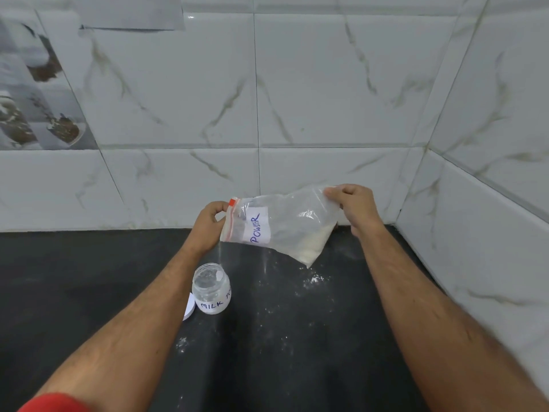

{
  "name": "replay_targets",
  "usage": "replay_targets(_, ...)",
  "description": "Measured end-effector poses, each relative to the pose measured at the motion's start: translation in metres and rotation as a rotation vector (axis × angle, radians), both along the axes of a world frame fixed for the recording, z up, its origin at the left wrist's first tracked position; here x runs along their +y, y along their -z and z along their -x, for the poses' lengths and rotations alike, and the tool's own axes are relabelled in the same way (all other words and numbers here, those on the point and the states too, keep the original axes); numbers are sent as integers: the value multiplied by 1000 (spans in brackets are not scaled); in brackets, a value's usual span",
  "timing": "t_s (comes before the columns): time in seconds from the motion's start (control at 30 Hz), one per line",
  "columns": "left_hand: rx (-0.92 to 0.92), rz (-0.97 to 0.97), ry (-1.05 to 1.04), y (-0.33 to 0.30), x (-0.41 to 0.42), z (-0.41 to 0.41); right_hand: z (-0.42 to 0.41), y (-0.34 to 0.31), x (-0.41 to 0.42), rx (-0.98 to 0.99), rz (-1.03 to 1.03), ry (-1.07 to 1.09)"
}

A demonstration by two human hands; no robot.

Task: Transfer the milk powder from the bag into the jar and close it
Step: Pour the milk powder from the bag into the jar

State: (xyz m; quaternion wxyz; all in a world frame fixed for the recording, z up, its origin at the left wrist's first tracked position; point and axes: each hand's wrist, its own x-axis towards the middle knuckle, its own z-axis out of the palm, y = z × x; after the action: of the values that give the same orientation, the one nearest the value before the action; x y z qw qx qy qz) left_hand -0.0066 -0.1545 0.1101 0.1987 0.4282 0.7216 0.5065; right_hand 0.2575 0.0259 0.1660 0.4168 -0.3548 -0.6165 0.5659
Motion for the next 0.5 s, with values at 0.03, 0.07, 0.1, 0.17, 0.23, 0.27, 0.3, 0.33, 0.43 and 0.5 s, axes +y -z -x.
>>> replay_targets(0.03,-12,-9,12,1,-1,1,0,-1,-2,-20,10,-74)
replay_targets(0.07,-27,-23,17,-1,-3,-2,1,-1,-5,-36,34,-148)
replay_targets(0.1,-44,-34,21,0,-3,-1,1,1,-6,-36,51,-171)
replay_targets(0.17,-63,-43,24,2,-5,-2,3,4,-6,-8,71,-61)
replay_targets(0.23,-83,-37,15,2,-7,-4,5,5,-6,-40,75,-44)
replay_targets(0.27,-92,-34,15,1,-8,-6,7,5,-8,-58,75,-93)
replay_targets(0.3,-92,-37,16,0,-9,-8,9,6,-9,-56,71,-112)
replay_targets(0.33,-88,-37,15,-2,-10,-10,10,6,-10,-33,66,-81)
replay_targets(0.43,-80,-38,2,-2,-9,-11,11,4,-10,-38,42,-44)
replay_targets(0.5,-65,-53,5,1,-7,-8,9,8,-9,-61,59,-65)
